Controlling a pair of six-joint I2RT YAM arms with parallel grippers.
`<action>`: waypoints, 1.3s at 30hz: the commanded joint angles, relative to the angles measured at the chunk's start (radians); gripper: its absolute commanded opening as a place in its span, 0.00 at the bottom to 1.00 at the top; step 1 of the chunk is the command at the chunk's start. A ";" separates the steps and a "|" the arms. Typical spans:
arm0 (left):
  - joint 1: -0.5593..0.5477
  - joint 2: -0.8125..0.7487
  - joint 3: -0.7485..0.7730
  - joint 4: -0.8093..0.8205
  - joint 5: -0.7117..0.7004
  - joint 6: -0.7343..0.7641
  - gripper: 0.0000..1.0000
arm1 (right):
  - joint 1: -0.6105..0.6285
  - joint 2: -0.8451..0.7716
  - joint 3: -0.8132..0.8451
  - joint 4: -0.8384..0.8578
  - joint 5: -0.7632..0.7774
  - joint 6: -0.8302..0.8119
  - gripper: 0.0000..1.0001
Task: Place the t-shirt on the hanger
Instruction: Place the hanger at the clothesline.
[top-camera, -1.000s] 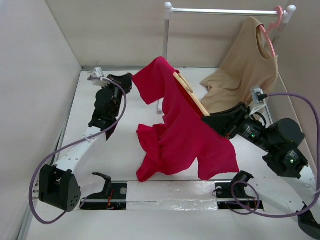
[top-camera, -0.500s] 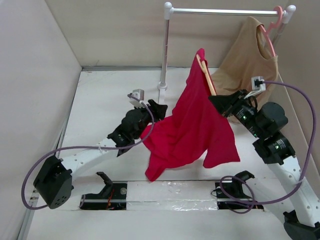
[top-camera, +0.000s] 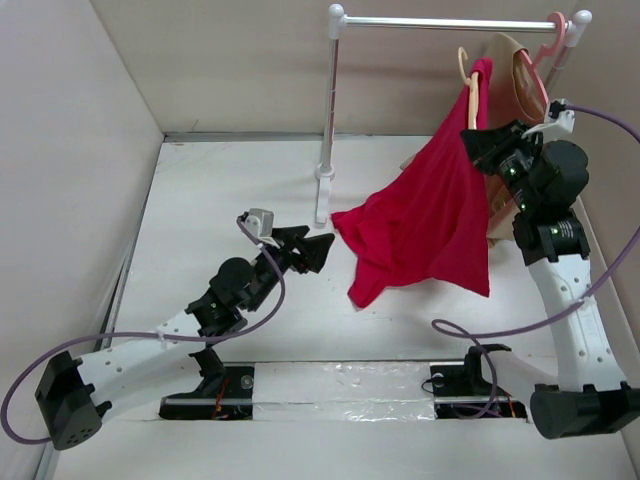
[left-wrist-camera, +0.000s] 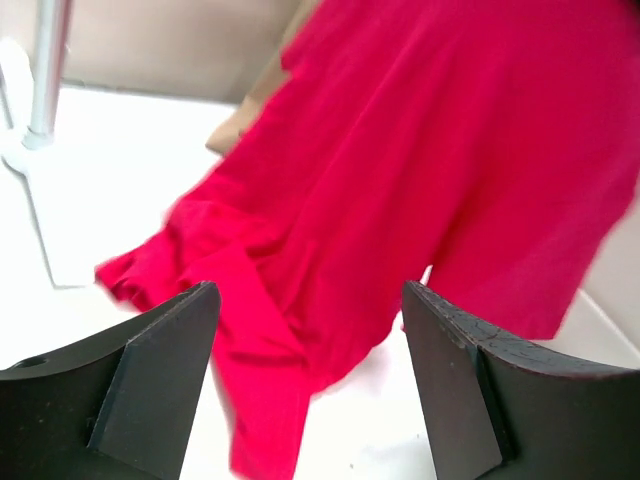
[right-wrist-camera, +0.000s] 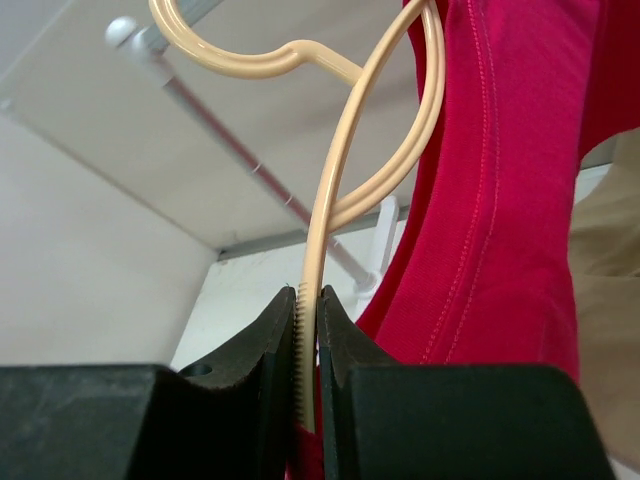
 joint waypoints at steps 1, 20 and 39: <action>-0.001 -0.067 -0.042 0.025 -0.051 0.040 0.71 | -0.070 0.025 0.059 0.207 -0.053 0.054 0.00; -0.001 -0.069 -0.059 0.042 -0.021 -0.010 0.71 | -0.416 0.254 0.029 0.694 -0.455 0.597 0.00; -0.001 -0.032 -0.067 0.074 -0.019 -0.018 0.71 | -0.486 0.468 0.194 0.709 -0.475 0.672 0.00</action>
